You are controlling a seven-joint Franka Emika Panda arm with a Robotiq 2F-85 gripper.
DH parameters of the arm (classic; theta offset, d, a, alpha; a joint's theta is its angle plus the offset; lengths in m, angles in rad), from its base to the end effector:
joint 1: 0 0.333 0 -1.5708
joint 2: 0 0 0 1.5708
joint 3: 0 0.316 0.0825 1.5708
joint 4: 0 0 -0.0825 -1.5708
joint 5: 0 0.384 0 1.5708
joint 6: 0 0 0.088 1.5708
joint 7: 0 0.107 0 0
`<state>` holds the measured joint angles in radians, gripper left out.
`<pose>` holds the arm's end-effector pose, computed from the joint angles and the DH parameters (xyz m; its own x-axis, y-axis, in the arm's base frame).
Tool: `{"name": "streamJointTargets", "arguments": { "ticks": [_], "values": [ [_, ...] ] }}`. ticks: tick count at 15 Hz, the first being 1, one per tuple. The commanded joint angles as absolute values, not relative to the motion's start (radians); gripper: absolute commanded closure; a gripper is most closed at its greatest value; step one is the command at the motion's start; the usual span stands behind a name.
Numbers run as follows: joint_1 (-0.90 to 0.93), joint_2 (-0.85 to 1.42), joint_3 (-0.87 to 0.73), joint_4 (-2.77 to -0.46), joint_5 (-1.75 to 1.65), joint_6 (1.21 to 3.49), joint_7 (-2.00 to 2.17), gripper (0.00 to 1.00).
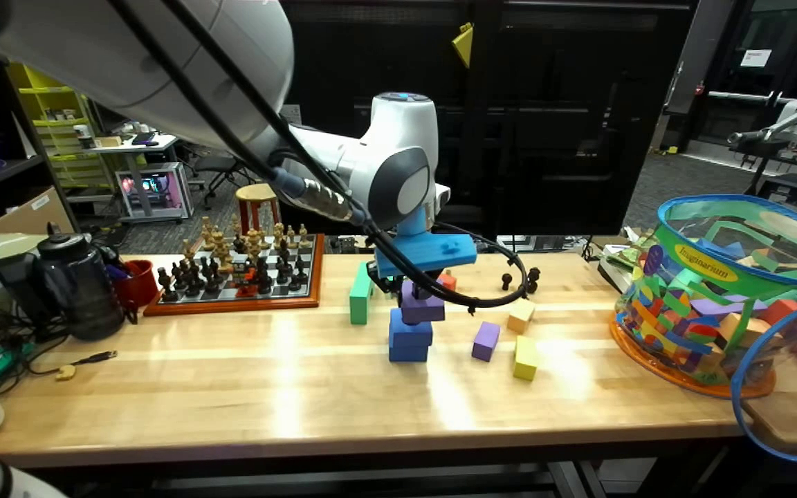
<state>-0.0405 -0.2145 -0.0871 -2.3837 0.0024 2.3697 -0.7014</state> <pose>0.4807 -0.0624 0.4234 0.8240 0.5421 0.1647 0.5303 -0.8403 0.1123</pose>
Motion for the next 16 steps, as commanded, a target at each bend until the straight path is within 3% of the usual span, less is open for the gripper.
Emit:
{"name": "streamJointTargets", "arguments": {
  "ticks": [1,16],
  "values": [
    [-0.016,-0.235,-0.099,-2.404,0.016,2.384,-0.718,0.94],
    [-0.002,-0.225,-0.101,-2.394,0.032,2.382,-0.725,0.94]
  ]
}}
